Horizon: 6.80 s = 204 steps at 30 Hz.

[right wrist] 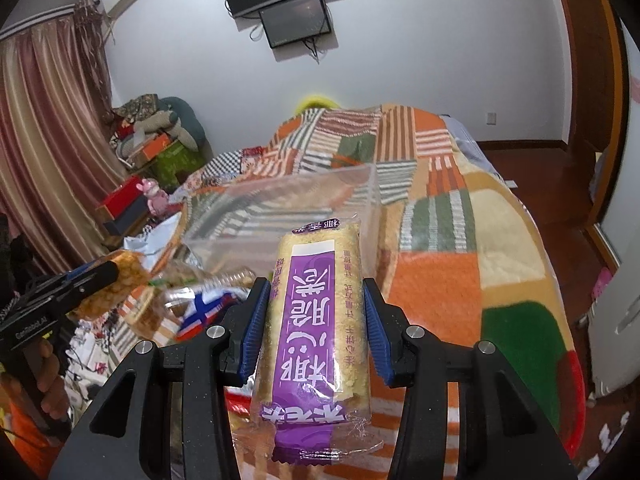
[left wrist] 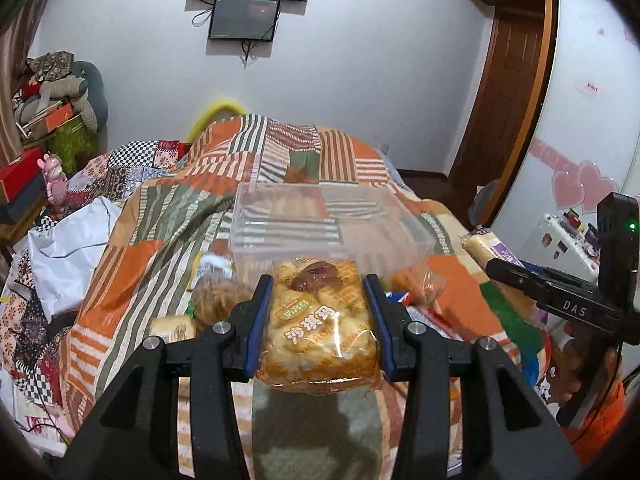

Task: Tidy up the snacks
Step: 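Carry both packs over the clear plastic box and open both tools to drop them in, then grasp the square toast-biscuit pack with the left tool while the right tool grasps the red snack bag, then carry both packs into the clear plastic box and open both tools to release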

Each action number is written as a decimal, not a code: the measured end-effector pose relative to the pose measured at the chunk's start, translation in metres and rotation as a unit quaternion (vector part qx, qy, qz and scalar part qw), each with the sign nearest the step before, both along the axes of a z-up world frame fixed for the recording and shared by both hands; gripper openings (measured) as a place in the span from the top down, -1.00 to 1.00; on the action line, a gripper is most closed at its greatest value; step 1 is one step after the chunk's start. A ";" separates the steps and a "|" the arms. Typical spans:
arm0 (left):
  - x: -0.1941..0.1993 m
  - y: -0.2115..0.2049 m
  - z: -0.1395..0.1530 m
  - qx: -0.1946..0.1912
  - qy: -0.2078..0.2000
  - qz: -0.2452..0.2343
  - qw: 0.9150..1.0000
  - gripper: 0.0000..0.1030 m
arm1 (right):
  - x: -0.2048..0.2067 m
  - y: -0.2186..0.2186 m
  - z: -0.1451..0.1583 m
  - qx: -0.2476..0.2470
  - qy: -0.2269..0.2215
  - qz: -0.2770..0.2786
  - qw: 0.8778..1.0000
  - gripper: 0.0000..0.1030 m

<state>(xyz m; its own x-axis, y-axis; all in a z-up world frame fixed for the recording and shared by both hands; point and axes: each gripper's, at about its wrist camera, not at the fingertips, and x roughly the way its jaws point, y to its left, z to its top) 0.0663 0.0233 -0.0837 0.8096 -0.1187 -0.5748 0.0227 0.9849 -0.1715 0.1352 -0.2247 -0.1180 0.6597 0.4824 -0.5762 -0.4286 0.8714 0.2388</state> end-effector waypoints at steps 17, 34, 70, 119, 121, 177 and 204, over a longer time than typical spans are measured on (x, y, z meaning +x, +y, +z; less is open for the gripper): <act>0.067 -0.001 0.012 0.011 -0.017 -0.004 1.000 0.14 | 0.038 0.030 0.022 0.010 -0.042 0.023 0.999 0.19; 0.146 0.003 -0.013 0.024 0.036 -0.001 0.999 0.14 | 0.097 0.051 0.007 -0.016 -0.005 0.025 1.000 0.19; 0.178 0.013 -0.028 0.028 0.092 -0.004 0.995 0.06 | 0.119 0.064 -0.002 -0.071 0.027 0.033 0.997 0.02; 0.023 0.096 -0.105 0.039 0.179 0.047 0.982 -0.25 | 0.001 0.049 -0.052 -0.080 0.088 0.041 0.992 -0.49; 0.024 0.099 -0.109 0.029 0.183 0.048 0.982 -0.25 | 0.001 0.049 -0.056 -0.081 0.099 0.042 0.991 -0.49; 0.036 0.057 -0.012 0.019 0.051 0.024 0.998 -0.06 | 0.001 0.036 0.001 -0.027 0.012 0.040 0.999 -0.26; 0.142 0.039 -0.020 0.009 0.056 -0.003 0.998 -0.06 | 0.091 0.067 0.013 -0.032 -0.004 0.033 0.999 -0.26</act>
